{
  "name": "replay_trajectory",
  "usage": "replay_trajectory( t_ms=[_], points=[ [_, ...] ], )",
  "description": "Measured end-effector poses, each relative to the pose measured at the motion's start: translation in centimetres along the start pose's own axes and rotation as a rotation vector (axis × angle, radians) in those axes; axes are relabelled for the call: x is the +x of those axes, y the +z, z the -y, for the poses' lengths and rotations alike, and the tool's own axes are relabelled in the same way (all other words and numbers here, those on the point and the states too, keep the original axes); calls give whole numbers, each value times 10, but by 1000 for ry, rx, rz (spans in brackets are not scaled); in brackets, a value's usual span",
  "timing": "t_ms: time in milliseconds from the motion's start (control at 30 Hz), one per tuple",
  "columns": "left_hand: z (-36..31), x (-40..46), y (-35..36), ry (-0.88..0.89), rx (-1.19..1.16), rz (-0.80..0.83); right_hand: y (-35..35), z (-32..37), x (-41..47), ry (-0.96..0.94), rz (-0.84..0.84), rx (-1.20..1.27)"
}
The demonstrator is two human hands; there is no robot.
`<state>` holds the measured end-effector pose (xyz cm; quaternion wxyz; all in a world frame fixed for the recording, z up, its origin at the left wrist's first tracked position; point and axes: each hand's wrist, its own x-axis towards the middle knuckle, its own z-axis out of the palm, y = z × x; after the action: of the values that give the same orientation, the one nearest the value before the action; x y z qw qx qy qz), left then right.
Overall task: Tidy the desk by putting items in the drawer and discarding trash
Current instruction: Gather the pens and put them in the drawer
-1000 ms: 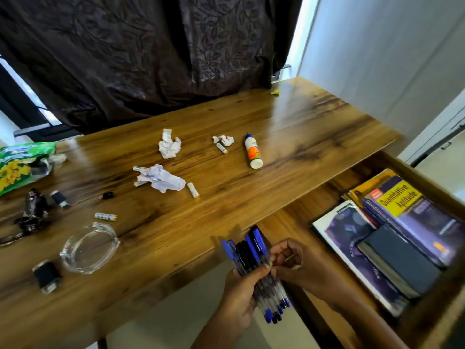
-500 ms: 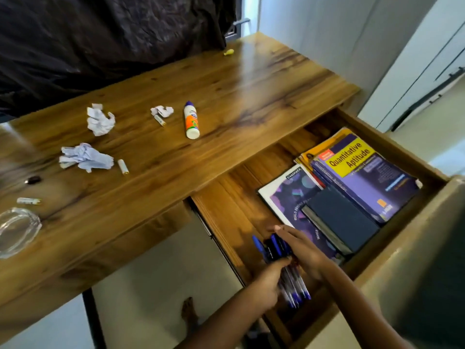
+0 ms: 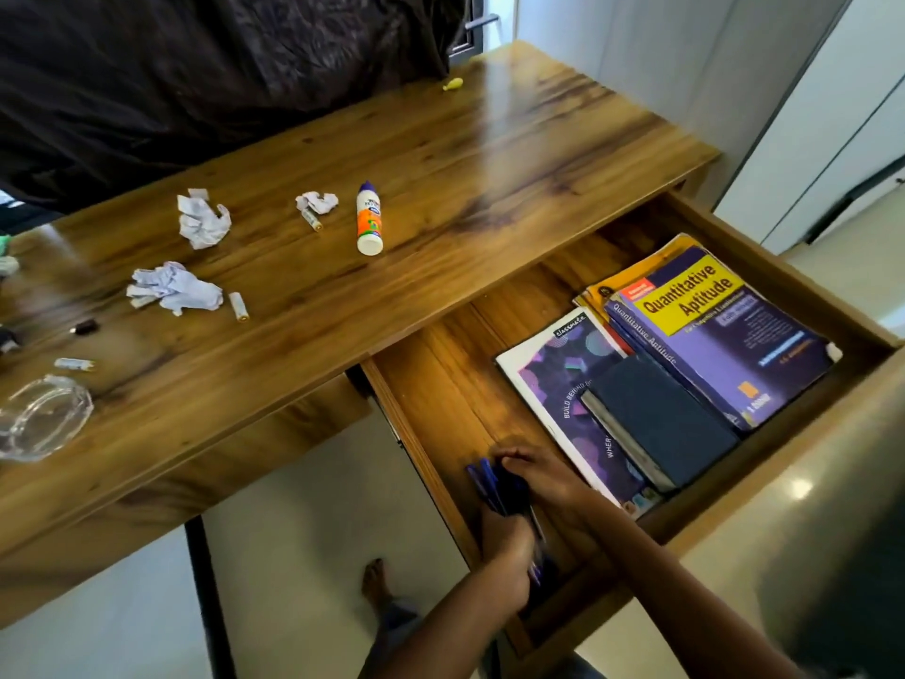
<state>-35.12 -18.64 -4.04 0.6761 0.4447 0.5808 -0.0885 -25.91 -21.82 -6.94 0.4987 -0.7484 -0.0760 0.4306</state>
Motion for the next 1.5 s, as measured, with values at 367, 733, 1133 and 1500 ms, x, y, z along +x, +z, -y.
replay_trajectory(
  t_ms=[367, 733, 1133, 1500],
  points=[
    [-19, -37, -15, 478, 667, 65, -12, 6, -15, -191, -34, -347],
    [-86, -7, -42, 581, 1989, -192, -21, -30, -40, -128, -11, -639],
    [-82, 13, -37, 690, 1812, -203, -20, -22, -45, -116, 56, -661],
    [-73, 17, -39, 872, 1530, -202, -11, -9, -43, -200, -106, -596]
  ],
)
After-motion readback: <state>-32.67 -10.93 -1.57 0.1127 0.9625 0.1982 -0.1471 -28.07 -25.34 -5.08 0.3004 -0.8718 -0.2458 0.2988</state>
